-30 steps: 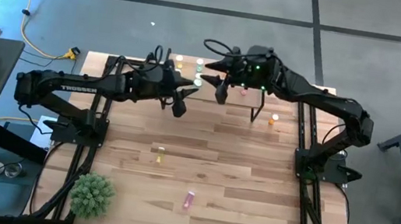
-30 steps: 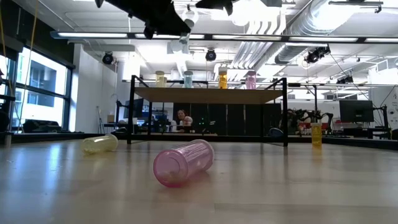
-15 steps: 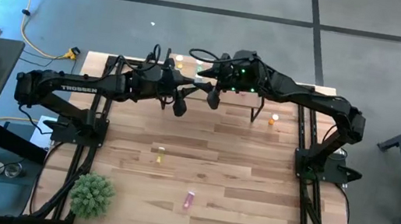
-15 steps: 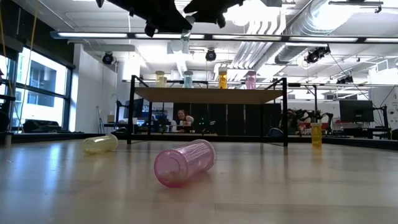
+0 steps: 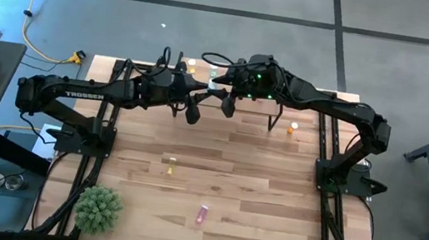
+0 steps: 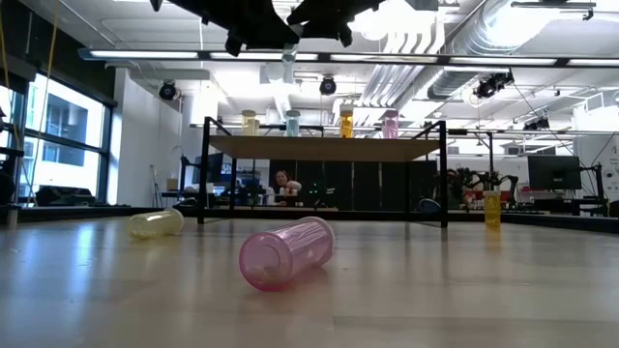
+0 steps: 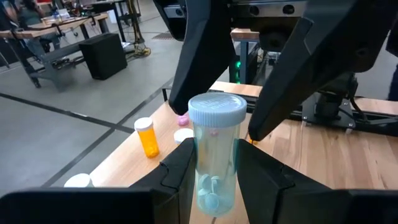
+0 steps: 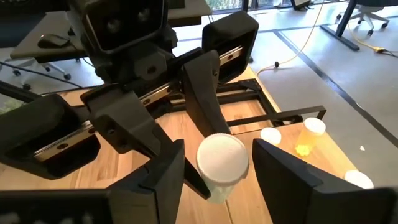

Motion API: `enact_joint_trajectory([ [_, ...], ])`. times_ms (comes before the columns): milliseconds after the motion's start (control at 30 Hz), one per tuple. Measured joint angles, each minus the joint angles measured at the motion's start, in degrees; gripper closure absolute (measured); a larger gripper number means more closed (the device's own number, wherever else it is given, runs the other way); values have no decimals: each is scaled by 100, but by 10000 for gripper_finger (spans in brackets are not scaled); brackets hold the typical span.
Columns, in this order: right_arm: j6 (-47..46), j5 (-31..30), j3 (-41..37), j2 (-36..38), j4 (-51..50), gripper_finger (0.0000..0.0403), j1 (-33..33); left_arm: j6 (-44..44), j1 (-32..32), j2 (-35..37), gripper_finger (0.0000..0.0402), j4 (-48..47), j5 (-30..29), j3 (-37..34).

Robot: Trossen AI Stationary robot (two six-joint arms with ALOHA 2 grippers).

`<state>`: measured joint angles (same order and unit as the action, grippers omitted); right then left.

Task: Pick and place medicine bottles onto shelf by color
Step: Put the blue pill bottle on the shelf aligned with the other blue pill bottles

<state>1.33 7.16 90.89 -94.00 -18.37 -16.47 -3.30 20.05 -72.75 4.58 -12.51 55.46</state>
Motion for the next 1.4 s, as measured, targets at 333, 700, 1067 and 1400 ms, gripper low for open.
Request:
enact_joint_trajectory([
  [333,-34,-11,0,0,-15,281,-2,8,-2,0,307,192,-15,-2],
  [700,-132,-17,0,0,-18,293,-2,10,0,0,307,201,-13,-2],
  [1067,-143,-63,0,0,-44,295,-2,460,-2,0,262,1,86,-2],
  [1400,-53,-592,479,-4,-666,295,-3,540,-2,266,181,-206,70,-2],
])
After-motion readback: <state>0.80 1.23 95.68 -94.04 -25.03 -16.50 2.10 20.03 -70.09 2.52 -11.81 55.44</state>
